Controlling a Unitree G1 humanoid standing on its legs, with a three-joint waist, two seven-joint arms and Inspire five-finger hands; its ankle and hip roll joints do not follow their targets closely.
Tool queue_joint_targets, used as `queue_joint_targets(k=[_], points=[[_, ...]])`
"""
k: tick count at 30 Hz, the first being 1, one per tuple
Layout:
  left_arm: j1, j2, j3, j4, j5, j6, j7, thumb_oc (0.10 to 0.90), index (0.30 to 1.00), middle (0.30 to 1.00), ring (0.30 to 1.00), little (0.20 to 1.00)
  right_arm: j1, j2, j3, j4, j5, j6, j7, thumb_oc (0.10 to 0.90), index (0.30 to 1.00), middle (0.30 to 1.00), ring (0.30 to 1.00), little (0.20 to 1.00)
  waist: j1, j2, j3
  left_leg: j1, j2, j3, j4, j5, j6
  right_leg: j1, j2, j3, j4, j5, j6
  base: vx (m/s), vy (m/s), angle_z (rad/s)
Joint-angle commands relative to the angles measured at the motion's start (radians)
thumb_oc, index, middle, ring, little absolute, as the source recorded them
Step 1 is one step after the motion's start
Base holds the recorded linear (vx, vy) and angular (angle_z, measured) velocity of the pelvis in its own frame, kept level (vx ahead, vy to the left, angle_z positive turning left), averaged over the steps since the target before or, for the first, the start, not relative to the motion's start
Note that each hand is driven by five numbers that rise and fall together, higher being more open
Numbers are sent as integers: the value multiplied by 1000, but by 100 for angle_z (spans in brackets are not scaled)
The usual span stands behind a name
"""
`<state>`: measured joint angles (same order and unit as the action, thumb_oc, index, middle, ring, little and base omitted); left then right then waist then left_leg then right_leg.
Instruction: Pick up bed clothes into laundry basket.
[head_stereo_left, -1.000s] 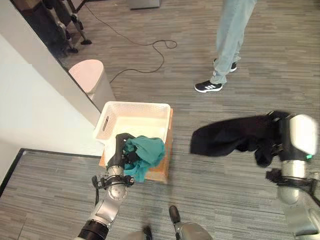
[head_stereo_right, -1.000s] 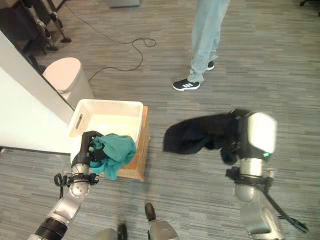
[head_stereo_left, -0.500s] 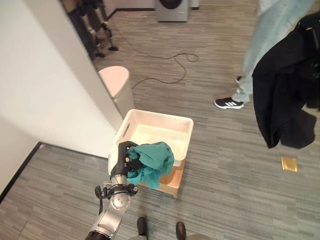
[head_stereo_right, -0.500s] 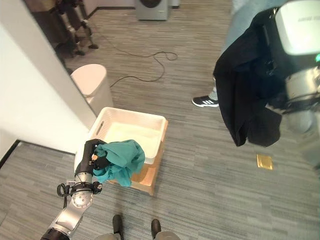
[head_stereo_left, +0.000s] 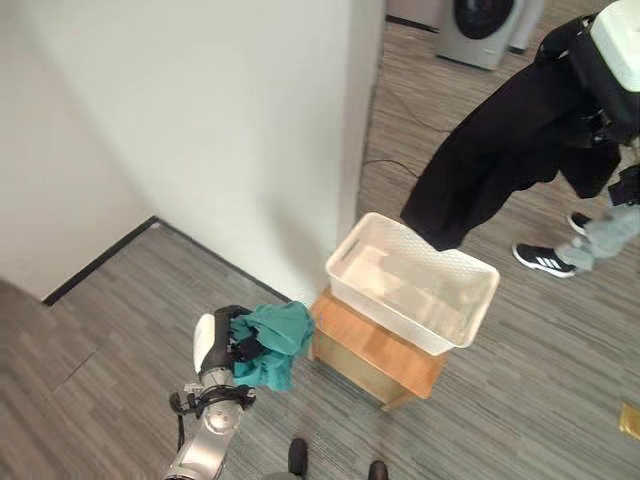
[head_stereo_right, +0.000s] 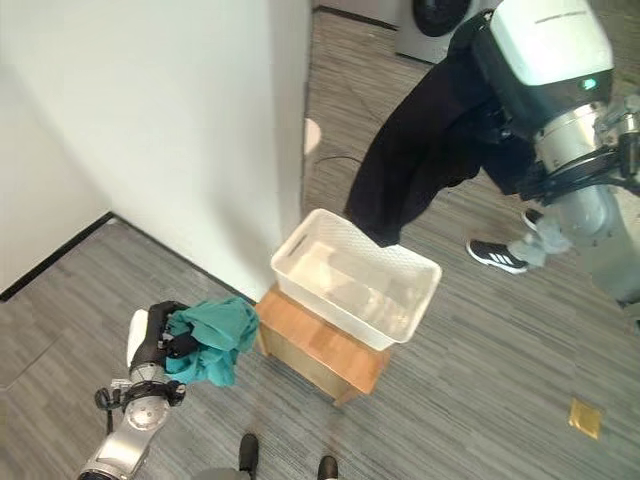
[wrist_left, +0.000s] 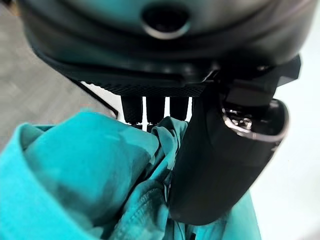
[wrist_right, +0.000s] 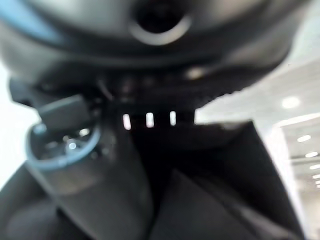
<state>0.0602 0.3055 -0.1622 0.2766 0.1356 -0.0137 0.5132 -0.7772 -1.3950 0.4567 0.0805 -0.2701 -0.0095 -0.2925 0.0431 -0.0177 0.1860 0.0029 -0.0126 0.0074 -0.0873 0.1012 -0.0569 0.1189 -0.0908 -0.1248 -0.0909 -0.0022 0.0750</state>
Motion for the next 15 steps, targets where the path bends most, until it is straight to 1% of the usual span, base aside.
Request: queue_joint_targets(k=[1, 5, 9, 12, 15], points=[[-5, 39, -23, -56, -3, -76, 12, 400, 300, 300, 300, 300, -154, 26, -57, 153, -39, 79, -63, 400, 300, 300, 300, 300, 5, -86, -91, 9, 53, 40, 0, -89, -43, -8, -21, 60, 6, -41, 57, 17, 0, 9], [13, 39, -1, -51, -5, -70, 9, 400, 300, 300, 300, 300, -86, 76, -108, 209, -56, 104, -59, 400, 300, 300, 300, 300, 11, -80, -79, 5, 49, 46, 0, -94, -38, -12, -30, 58, 9, -40, 64, 0, 0, 0], [21, 45, 2, -45, -11, -74, 8, 400, 300, 300, 300, 300, -40, 119, -155, 227, -35, 103, -68, 400, 300, 300, 300, 300, 22, -83, -65, -2, 46, 51, 0, -95, -35, -19, -36, 55, 9, -39, 66, 8, 3, -5], [11, 50, 4, -40, -28, -79, 14, 400, 300, 300, 300, 300, -57, 147, -140, 248, -2, 88, -72, 400, 300, 300, 300, 300, 31, -88, -44, -19, 45, 51, 0, -91, -34, -41, -37, 56, 9, -34, 69, -37, -9, -7], [-3, 54, 6, -38, -36, -79, 19, 400, 300, 300, 300, 300, -85, 175, -98, 242, -3, 81, -63, 400, 300, 300, 300, 300, 39, -97, -22, -47, 48, 56, 0, -85, -33, -73, -32, 60, 10, -26, 70, -63, -22, -11]])
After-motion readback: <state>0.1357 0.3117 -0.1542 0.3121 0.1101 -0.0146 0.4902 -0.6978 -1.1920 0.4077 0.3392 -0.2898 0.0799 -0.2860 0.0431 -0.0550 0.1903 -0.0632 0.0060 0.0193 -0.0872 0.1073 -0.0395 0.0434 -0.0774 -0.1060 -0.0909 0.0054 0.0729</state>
